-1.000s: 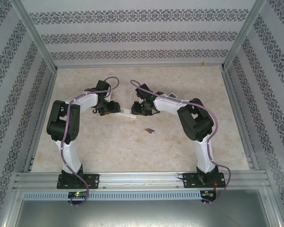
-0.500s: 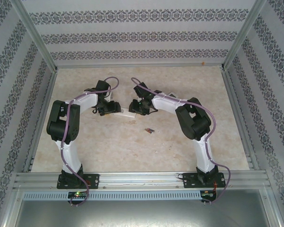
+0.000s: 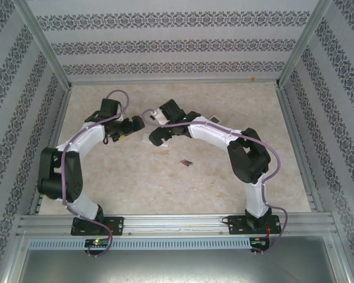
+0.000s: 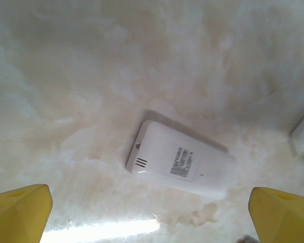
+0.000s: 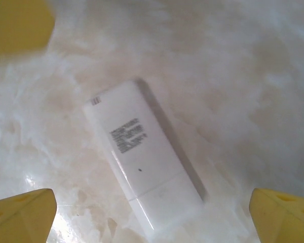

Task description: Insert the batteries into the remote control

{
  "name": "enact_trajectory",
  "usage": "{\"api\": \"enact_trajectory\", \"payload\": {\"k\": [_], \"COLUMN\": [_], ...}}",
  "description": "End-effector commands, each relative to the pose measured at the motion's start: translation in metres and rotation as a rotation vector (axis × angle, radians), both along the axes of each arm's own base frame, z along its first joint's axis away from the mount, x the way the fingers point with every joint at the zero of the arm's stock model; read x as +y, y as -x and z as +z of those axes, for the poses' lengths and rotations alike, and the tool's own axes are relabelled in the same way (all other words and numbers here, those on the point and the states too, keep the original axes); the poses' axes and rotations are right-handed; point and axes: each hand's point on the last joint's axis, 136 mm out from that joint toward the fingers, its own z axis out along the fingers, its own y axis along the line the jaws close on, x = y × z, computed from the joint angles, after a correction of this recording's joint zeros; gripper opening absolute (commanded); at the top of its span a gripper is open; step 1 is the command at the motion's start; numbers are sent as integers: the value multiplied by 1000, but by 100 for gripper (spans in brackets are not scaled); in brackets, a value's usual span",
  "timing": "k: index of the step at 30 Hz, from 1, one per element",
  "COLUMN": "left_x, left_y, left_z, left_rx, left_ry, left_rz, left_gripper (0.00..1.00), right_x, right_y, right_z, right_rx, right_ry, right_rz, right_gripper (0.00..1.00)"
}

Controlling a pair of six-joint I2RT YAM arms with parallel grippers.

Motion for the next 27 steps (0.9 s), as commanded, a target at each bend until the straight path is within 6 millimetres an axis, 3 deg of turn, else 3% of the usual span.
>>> {"api": "enact_trajectory", "payload": {"k": [1,5,10,15,19,21,23,27], "left_x": [9,15,21,24,27,26,26,20], "left_y": [6,21,42,64,77,80,81,77], "left_z": [14,27,32,34,40,45,51,71], "left_rx": [-37,-79,-76,-67,-77,-87,-94,-132], "left_ry": [124,147,161,188,212,229,250,337], "left_rz": [113,155,200,242,273,283,297,308], "left_gripper": [100,100,100,100,100,100,100,99], "right_x": [4,15,14,15,11,14,22,44], "right_y": [11,5,-3,1,-2,-2,-1,4], "right_z": [-26,-44,-70,-78,-82,-73,-49,26], "right_rx": [-52,5,88,134,116,111,112,131], "right_ry": [160,176,256,277,308,283,193,-164], "right_rz": [285,341,350,364,345,336,308,171], "right_gripper": [98,97,90,75,55,47,44,41]}}
